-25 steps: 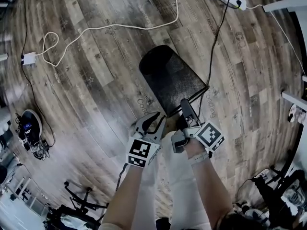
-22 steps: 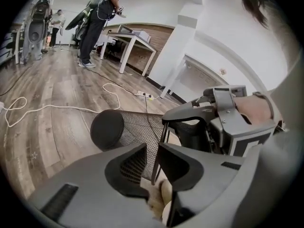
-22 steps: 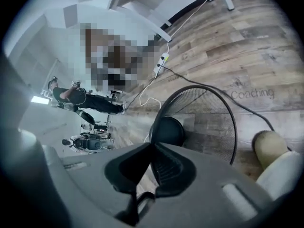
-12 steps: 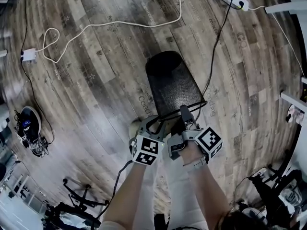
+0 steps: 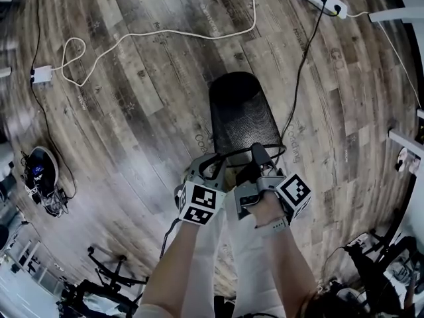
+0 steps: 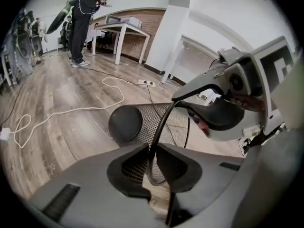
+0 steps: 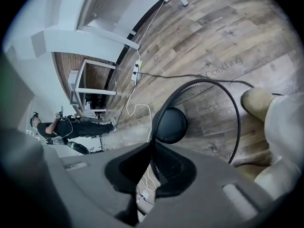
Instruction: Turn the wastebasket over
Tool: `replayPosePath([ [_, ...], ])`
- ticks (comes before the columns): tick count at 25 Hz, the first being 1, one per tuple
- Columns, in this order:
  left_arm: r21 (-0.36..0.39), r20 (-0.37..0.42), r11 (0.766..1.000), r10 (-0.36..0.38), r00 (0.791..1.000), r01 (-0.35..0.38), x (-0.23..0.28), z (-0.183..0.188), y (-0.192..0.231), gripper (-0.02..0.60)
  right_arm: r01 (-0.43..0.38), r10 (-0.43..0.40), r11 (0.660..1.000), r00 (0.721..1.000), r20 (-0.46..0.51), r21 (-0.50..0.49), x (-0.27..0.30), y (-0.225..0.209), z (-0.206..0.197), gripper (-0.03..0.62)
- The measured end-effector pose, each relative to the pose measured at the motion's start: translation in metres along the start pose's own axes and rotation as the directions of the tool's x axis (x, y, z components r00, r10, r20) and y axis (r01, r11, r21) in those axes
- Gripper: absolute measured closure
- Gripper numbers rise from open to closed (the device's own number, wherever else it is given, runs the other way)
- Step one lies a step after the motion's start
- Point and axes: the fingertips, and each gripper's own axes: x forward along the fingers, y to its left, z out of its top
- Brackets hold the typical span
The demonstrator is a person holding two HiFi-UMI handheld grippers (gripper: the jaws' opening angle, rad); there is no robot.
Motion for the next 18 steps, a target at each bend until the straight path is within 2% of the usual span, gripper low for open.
replayPosePath([
  [2,-0.014,0.008,1.000,0.001,1.000,-0.001,0.000,0.012,0.004,0.535,-0.041,0.041,0.999,0.999,-0.012,-0.011,0.008,0.011,0.004,0.568],
  [5,-0.079,0.031,0.997,-0.005,0.999,0.008,-0.001,0.031,0.012,0.535,-0.091,0.089,0.994,0.995,-0.042,-0.053,0.018,0.031,0.005,0.560],
  [10,-0.231,0.059,0.973,0.008,0.998,0.006,-0.004,0.048,0.031,0.542,-0.205,0.196,0.964,0.978,-0.070,-0.167,0.025,0.060,0.007,0.497],
  [14,-0.313,0.080,0.949,0.055,0.995,-0.028,-0.010,0.051,0.056,0.555,-0.217,0.199,0.942,0.976,-0.093,-0.255,0.022,0.060,0.006,0.493],
  [18,-0.421,0.108,0.907,0.086,0.990,-0.033,-0.014,0.054,0.079,0.552,-0.185,0.168,0.941,0.982,-0.085,-0.284,0.023,0.048,0.009,0.493],
])
